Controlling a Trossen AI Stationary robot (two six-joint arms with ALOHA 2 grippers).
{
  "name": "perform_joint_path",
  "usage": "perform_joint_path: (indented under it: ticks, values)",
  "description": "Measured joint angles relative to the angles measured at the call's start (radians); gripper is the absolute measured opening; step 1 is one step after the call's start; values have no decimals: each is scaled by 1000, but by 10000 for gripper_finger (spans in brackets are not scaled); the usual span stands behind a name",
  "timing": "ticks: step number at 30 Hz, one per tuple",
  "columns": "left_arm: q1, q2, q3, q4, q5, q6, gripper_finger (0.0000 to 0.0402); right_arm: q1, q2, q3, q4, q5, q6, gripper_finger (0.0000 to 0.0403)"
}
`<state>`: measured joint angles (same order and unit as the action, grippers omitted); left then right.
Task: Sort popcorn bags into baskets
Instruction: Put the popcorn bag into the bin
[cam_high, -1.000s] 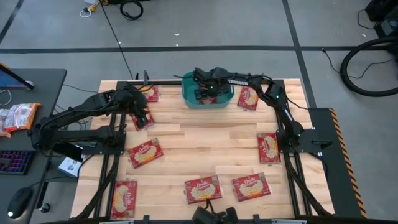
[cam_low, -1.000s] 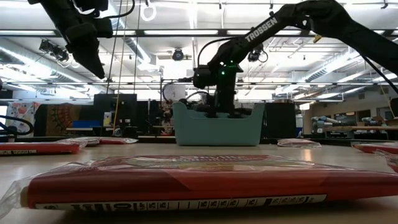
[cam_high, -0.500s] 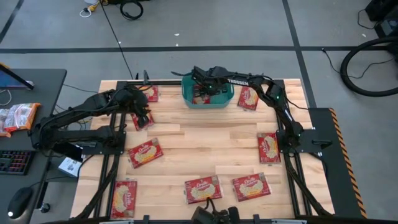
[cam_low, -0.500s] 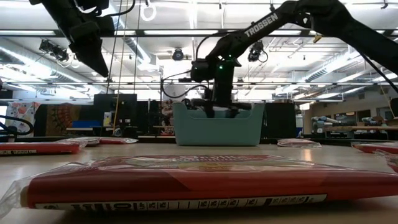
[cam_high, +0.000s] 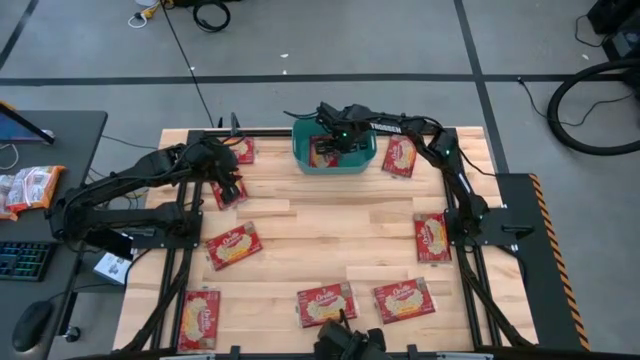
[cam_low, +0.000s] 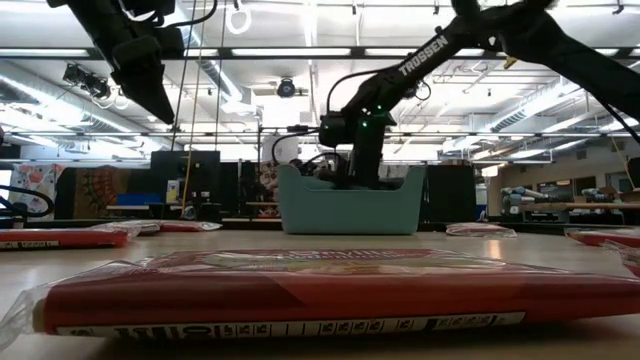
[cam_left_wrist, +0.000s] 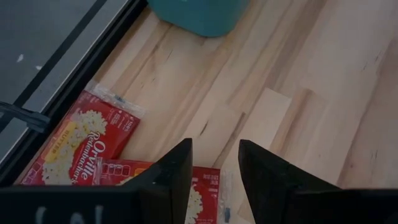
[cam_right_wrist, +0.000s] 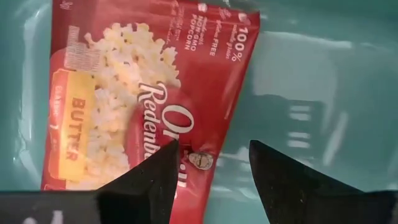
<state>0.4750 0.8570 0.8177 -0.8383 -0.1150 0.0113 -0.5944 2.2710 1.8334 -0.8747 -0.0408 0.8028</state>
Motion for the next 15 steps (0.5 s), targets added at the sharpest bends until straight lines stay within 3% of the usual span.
perform_joint_path:
  ticks: [8,15]
  values:
    - [0,0,0,2,-4,-7,137,15,-3,-75,237,-130,37,173]
    - [0,0,0,2,-4,-27,137,27,1,-78,326,-112,43,75]
